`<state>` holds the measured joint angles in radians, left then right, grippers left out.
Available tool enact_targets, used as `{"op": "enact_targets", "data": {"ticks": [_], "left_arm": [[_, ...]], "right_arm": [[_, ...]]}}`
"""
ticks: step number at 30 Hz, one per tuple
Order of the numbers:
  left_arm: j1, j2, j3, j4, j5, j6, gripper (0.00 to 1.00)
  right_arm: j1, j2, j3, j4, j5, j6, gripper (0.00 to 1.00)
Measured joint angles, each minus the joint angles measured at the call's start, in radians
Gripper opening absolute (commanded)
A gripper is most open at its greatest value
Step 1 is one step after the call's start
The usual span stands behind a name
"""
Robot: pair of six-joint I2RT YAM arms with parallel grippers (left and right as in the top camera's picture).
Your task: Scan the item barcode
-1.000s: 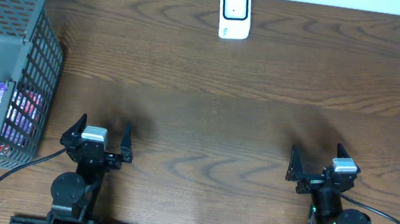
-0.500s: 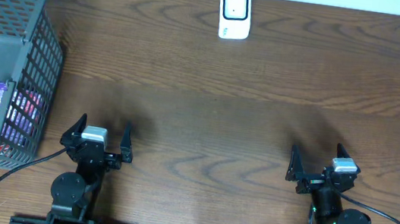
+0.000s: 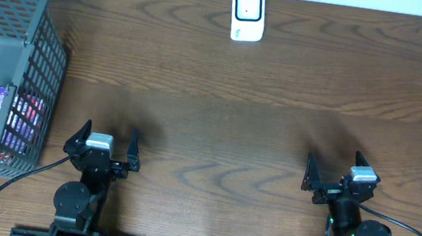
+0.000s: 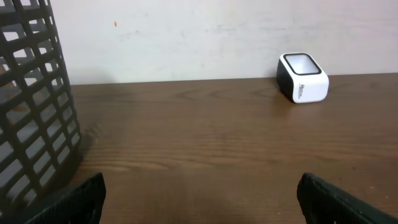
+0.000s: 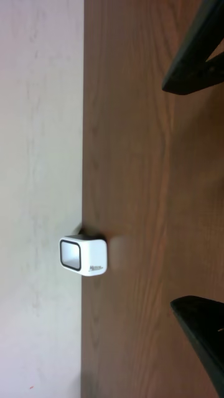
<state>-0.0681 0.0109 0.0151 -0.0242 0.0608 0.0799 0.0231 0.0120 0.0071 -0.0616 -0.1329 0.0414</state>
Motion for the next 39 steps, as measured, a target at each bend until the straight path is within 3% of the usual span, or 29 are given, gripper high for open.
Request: {"op": "enact_targets", "data": {"ticks": [5, 18, 27, 33, 39], "left_arm": [[0.0, 0.0, 0.0, 0.002, 0.013, -0.006, 0.98], [0.0, 0.001, -0.004, 0.085, 0.127, -0.388, 0.98], [0.0, 0.002, 0.014, 0.205, 0.15, -0.447, 0.98], [0.0, 0.048, 0.181, 0.19, 0.09, -0.445, 0.98], [0.0, 0.245, 0.464, -0.029, 0.056, -0.412, 0.98]], "right_arm": [[0.0, 0.0, 0.0, 0.0, 0.0, 0.0, 0.99], [0.0, 0.0, 0.0, 0.0, 0.0, 0.0, 0.99], [0.0, 0.0, 0.0, 0.0, 0.0, 0.0, 0.99], [0.0, 0.0, 0.0, 0.0, 0.0, 0.0, 0.99], [0.0, 0.001, 0.0, 0.0, 0.0, 0.0, 0.99]]}}
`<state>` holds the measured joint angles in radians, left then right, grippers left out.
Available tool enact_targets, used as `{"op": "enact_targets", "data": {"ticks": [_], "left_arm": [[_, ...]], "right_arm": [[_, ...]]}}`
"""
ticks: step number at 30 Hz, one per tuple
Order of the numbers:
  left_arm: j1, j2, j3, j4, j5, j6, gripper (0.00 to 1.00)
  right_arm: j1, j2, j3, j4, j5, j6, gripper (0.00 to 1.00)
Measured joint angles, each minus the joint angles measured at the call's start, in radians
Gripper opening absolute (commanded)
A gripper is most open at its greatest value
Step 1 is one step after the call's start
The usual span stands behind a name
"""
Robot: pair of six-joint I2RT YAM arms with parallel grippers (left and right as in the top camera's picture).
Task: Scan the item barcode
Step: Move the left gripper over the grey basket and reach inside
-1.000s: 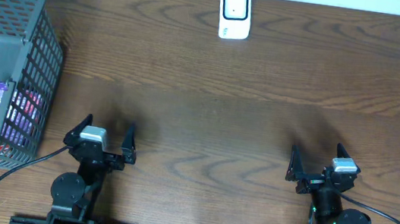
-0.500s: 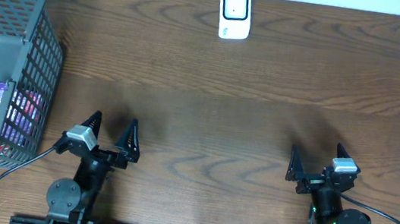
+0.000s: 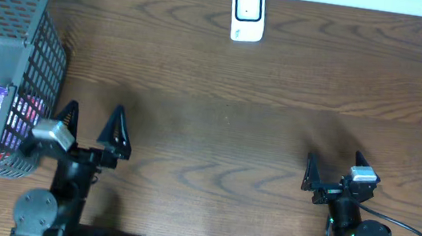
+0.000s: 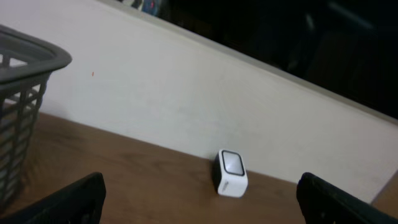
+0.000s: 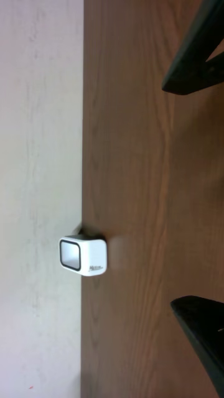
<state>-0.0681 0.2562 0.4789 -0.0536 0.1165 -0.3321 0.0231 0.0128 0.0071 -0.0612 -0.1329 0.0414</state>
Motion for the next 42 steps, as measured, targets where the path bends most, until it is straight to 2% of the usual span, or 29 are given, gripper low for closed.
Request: {"op": "enact_targets", "data": {"ticks": [7, 12, 17, 22, 28, 35, 42], "left_arm": [[0.0, 0.128, 0.14, 0.118, 0.059, 0.023, 0.98], [0.0, 0.207, 0.298, 0.027, 0.053, 0.049, 0.98], [0.0, 0.415, 0.62, -0.248, -0.013, 0.118, 0.98], [0.005, 0.719, 1.083, -0.609, -0.201, 0.23, 0.98], [0.134, 1.04, 1.508, -0.882, -0.334, 0.296, 0.98], [0.31, 1.212, 1.572, -0.919, -0.348, 0.222, 0.98], [0.369, 1.257, 1.572, -0.935, -0.347, 0.198, 0.98]], "right_arm": [[0.0, 0.0, 0.0, 0.0, 0.0, 0.0, 0.99], [0.0, 0.0, 0.0, 0.0, 0.0, 0.0, 0.99], [0.0, 0.0, 0.0, 0.0, 0.0, 0.0, 0.99], [0.0, 0.0, 0.0, 0.0, 0.001, 0.0, 0.99], [0.0, 0.0, 0.0, 0.0, 0.001, 0.0, 0.99], [0.0, 0.0, 0.0, 0.0, 0.0, 0.0, 0.99], [0.0, 0.0, 0.0, 0.0, 0.0, 0.0, 0.99]]}}
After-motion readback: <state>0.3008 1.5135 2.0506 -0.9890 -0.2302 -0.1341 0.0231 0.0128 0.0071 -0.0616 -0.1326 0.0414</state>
